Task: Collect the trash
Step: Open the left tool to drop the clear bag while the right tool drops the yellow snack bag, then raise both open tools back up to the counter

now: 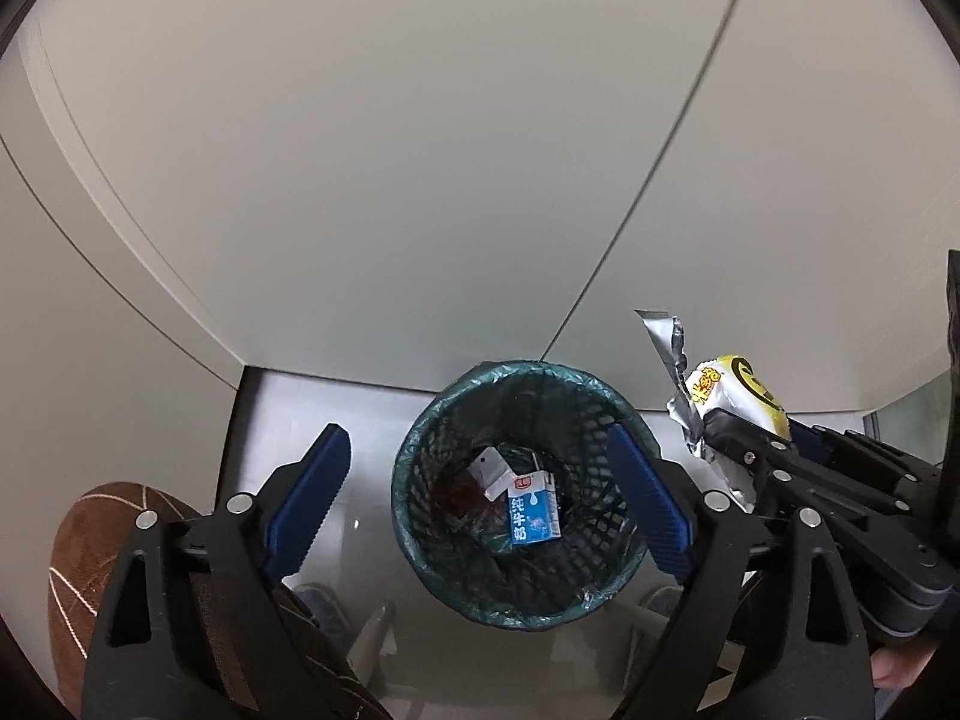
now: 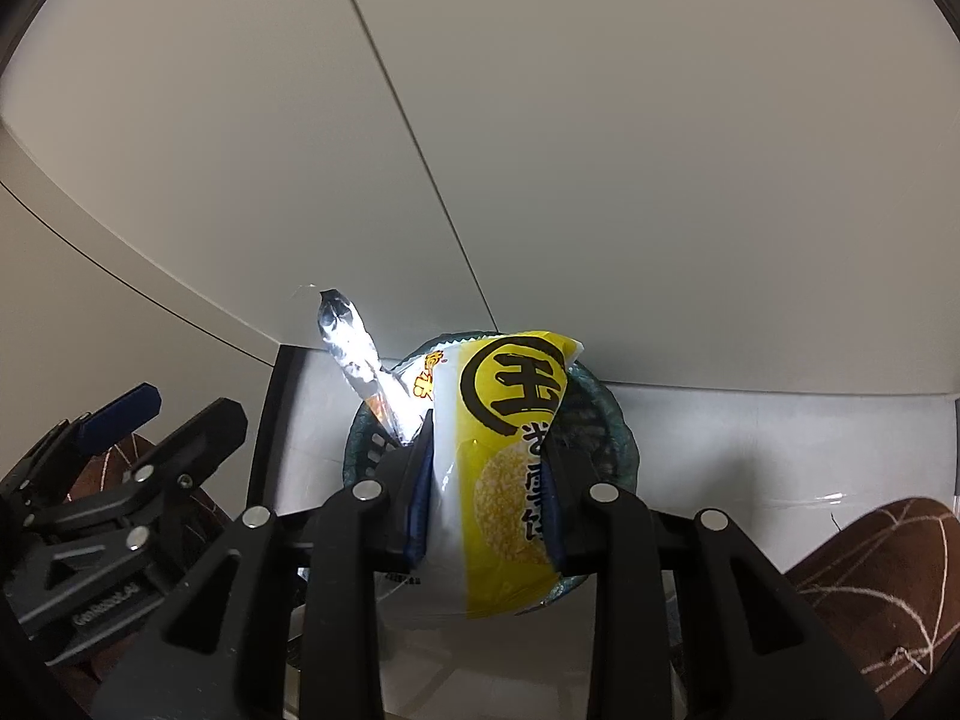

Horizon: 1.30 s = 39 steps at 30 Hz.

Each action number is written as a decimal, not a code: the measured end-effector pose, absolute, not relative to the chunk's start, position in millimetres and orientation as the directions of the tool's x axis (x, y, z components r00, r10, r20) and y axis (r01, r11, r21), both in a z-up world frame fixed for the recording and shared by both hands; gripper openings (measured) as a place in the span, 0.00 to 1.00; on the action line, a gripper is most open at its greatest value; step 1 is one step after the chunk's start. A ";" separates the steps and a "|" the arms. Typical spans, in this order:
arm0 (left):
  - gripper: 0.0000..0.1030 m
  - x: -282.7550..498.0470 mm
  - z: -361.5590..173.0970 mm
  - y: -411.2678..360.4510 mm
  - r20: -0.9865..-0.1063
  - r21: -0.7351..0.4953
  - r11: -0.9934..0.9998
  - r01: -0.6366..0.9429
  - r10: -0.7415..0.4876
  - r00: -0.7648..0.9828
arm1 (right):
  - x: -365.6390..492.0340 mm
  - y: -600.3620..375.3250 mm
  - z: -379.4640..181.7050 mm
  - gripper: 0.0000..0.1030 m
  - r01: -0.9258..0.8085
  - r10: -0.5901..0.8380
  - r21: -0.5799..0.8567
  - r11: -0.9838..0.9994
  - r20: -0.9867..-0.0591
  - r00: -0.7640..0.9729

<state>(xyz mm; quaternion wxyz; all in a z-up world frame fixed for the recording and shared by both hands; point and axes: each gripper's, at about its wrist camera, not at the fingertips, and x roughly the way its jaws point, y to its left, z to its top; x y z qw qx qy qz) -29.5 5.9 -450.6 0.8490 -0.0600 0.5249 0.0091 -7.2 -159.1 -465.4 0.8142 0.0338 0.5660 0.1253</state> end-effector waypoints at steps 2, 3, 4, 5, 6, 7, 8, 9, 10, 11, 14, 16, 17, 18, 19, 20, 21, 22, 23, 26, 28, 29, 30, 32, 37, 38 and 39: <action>0.86 -28.1 -452.7 8.7 -0.896 -0.095 0.992 -0.082 -0.050 0.441 | -2.3 -157.3 -470.1 0.28 -0.171 0.247 0.201 0.965 -0.915 0.319; 0.86 -27.8 -453.0 8.6 -0.898 -0.095 0.992 -0.083 -0.049 0.438 | -0.3 -155.2 -471.3 0.30 -0.172 0.250 0.204 0.964 -0.916 0.313; 0.87 -27.7 -453.3 9.3 -0.898 -0.095 0.992 -0.085 -0.049 0.436 | 0.9 -154.5 -473.1 0.31 -0.176 0.250 0.204 0.963 -0.917 0.309; 0.87 -27.3 -453.5 10.0 -0.899 -0.096 0.991 -0.088 -0.048 0.435 | 2.0 -153.7 -474.8 0.33 -0.182 0.252 0.203 0.962 -0.919 0.304; 0.88 -27.5 -454.2 10.6 -0.899 -0.096 0.991 -0.091 -0.047 0.434 | 3.6 -153.4 -476.2 0.34 -0.187 0.253 0.204 0.961 -0.919 0.301; 0.88 -27.2 -454.7 11.0 -0.901 -0.095 0.991 -0.093 -0.046 0.432 | 4.2 -153.3 -477.0 0.35 -0.188 0.253 0.203 0.961 -0.920 0.300; 0.88 -27.8 -455.4 10.8 -0.902 -0.095 0.991 -0.094 -0.046 0.430 | 7.6 -153.3 -476.7 0.35 -0.188 0.252 0.202 0.961 -0.920 0.301; 0.88 -27.5 -455.8 10.8 -0.903 -0.095 0.991 -0.095 -0.046 0.427 | 10.5 -152.9 -476.5 0.37 -0.191 0.253 0.201 0.961 -0.920 0.301; 0.88 -27.4 -456.0 10.7 -0.903 -0.093 0.991 -0.095 -0.044 0.427 | 6.8 -151.4 -477.0 0.40 -0.192 0.252 0.200 0.961 -0.920 0.301; 0.88 -27.2 -456.8 10.4 -0.904 -0.092 0.991 -0.094 -0.043 0.426 | 4.7 -150.9 -476.8 0.41 -0.193 0.253 0.201 0.960 -0.919 0.303; 0.88 -27.3 -458.6 10.2 -0.905 -0.094 0.991 -0.099 -0.044 0.423 | 0.4 -148.4 -476.8 0.47 -0.194 0.242 0.188 0.963 -0.920 0.308; 0.88 -26.6 -460.2 12.2 -0.907 -0.103 0.989 -0.109 -0.049 0.419 | -3.9 -144.5 -477.4 0.58 -0.190 0.227 0.172 0.967 -0.921 0.317; 0.88 -26.4 -460.7 13.2 -0.907 -0.106 0.988 -0.113 -0.049 0.417 | -1.2 -142.3 -478.4 0.61 -0.188 0.213 0.157 0.970 -0.921 0.328; 0.88 -26.4 -461.7 13.2 -0.907 -0.106 0.988 -0.116 -0.048 0.417 | -1.1 -143.1 -477.4 0.66 -0.186 0.201 0.144 0.972 -0.920 0.337; 0.88 -26.8 -461.5 13.0 -0.907 -0.104 0.988 -0.114 -0.047 0.419 | -0.5 -143.9 -477.4 0.72 -0.181 0.184 0.127 0.975 -0.920 0.346; 0.89 -27.1 -461.0 12.4 -0.906 -0.104 0.988 -0.110 -0.048 0.420 | -0.5 -145.0 -476.3 0.74 -0.174 0.165 0.108 0.979 -0.919 0.358; 0.89 -27.6 -460.4 11.4 -0.905 -0.102 0.989 -0.106 -0.048 0.422 | -1.3 -147.3 -474.9 0.77 -0.172 0.157 0.099 0.980 -0.917 0.367; 0.90 -27.9 -460.0 10.7 -0.905 -0.098 0.990 -0.104 -0.045 0.423 | -2.5 -150.5 -473.6 0.81 -0.170 0.147 0.089 0.981 -0.916 0.374; 0.90 -28.0 -459.9 10.1 -0.904 -0.094 0.990 -0.104 -0.041 0.425 | -1.7 -152.9 -472.3 0.83 -0.164 0.125 0.065 0.984 -0.915 0.384; 0.91 -29.5 -456.0 8.4 -0.897 -0.084 0.991 -0.102 -0.031 0.441 | -9.4 -161.6 -459.3 0.88 -0.156 0.092 0.028 0.987 -0.903 0.419; 0.91 -31.5 -451.3 5.3 -0.893 -0.072 0.993 -0.091 -0.024 0.449 | -11.6 -166.5 -449.1 0.90 -0.145 0.083 0.021 0.989 -0.896 0.437; 0.91 -32.0 -448.4 3.5 -0.893 -0.068 0.994 -0.081 -0.024 0.450 | -17.2 -174.1 -441.7 0.90 -0.144 0.086 0.024 0.989 -0.891 0.446; 0.91 -33.1 -443.9 1.3 -0.889 -0.061 0.996 -0.072 -0.021 0.457 | -19.0 -175.7 -435.2 0.90 -0.144 0.086 0.022 0.989 -0.885 0.457; 0.91 -36.2 -431.1 -1.2 -0.878 -0.063 0.996 -0.061 -0.026 0.478 | -24.2 -185.3 -420.9 0.90 -0.144 0.084 0.014 0.989 -0.869 0.488; 0.91 -42.5 -393.8 -3.1 -0.847 -0.069 0.997 -0.040 -0.038 0.530 | -31.5 -184.3 -383.7 0.90 -0.150 0.067 -0.021 0.988 -0.828 0.557; 0.91 -43.7 -385.5 -4.2 -0.840 -0.074 0.996 -0.040 -0.040 0.540 | -33.1 -186.6 -377.1 0.90 -0.135 0.067 -0.013 0.991 -0.817 0.572; 0.91 -44.9 -376.3 -5.0 -0.834 -0.079 0.996 -0.041 -0.044 0.550 | -34.9 -189.4 -371.1 0.90 -0.127 0.074 0.001 0.992 -0.813 0.577</action>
